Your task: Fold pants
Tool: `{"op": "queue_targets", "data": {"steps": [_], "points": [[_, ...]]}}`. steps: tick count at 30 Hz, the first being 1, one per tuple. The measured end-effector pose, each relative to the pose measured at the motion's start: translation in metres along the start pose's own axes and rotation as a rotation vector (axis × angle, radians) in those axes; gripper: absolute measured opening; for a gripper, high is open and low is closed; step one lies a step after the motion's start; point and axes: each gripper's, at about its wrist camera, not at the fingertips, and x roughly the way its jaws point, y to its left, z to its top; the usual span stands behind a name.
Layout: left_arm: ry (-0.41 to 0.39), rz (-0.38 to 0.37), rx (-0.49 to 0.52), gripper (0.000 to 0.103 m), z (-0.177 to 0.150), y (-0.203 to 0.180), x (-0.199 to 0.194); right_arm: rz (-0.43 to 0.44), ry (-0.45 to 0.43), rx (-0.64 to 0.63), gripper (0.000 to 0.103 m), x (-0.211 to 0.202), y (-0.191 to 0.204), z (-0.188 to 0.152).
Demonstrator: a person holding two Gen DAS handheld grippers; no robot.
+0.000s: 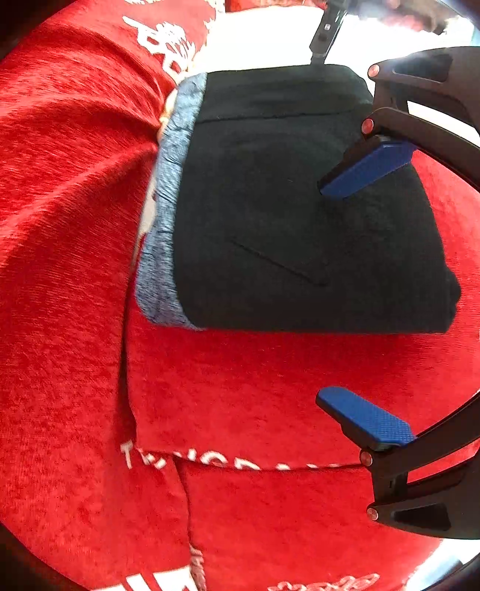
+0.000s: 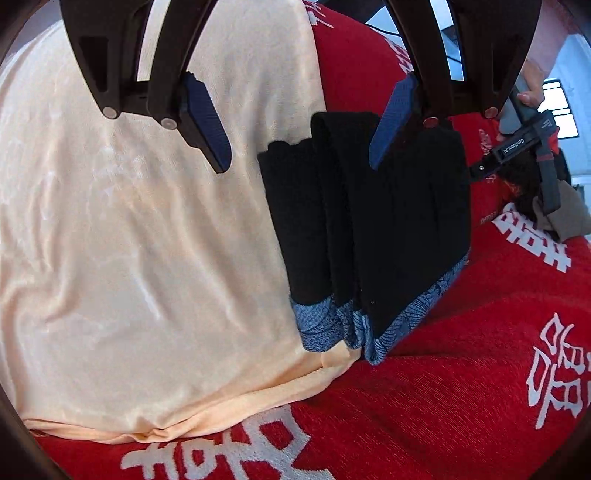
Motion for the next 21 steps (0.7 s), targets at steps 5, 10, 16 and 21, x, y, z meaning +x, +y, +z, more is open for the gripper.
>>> {"op": "queue_targets", "data": {"steps": [5, 10, 16, 21], "points": [[0.059, -0.180, 0.019, 0.103, 0.013, 0.010, 0.014, 0.065, 0.023, -0.021, 0.080, 0.010, -0.005, 0.018], [0.075, -0.250, 0.051, 0.103, 0.021, 0.016, 0.028, 0.124, 0.060, -0.033, 0.080, 0.024, -0.009, 0.035], [0.063, -0.308, 0.040, 0.103, 0.028, 0.018, 0.053, 0.219, 0.099, -0.042, 0.080, 0.042, -0.017, 0.046], [0.054, -0.333, 0.025, 0.103, 0.028, 0.006, 0.065, 0.311, 0.136, -0.088, 0.081, 0.061, -0.012, 0.056]]}}
